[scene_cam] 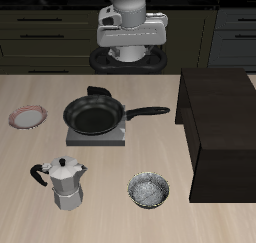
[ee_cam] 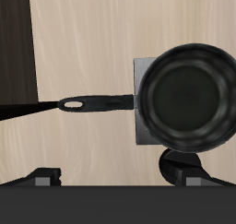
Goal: Place the bowl on the plate
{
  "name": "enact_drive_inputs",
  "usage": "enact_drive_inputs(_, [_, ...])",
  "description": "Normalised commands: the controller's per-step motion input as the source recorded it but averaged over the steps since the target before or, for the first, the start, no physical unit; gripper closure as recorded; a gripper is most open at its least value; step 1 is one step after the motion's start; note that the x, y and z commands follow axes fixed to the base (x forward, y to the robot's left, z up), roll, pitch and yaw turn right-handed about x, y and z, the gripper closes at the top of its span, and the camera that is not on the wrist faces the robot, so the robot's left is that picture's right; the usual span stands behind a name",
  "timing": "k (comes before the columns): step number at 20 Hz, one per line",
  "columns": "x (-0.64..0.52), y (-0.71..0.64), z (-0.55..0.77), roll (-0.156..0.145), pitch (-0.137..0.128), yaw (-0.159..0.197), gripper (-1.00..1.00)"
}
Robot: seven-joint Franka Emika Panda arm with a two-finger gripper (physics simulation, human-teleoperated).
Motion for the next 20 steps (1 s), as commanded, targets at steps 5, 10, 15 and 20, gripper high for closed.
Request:
enact_drive_inputs(5, [0.36,0.08,0.05,-0.022,0.013,-0.022,-1.0])
enact_drive_inputs(10, [0.51,0.14,-0.02,-0.025,0.025,-0.006,-1.0])
enact_drive_inputs(15, [0.45,0.09,-0.07,-0.003,0.032,-0.004,-1.0])
enact_drive_inputs(20, [0.35,-0.01,-0.02,-0.018,0.003,-0.001,-1.0])
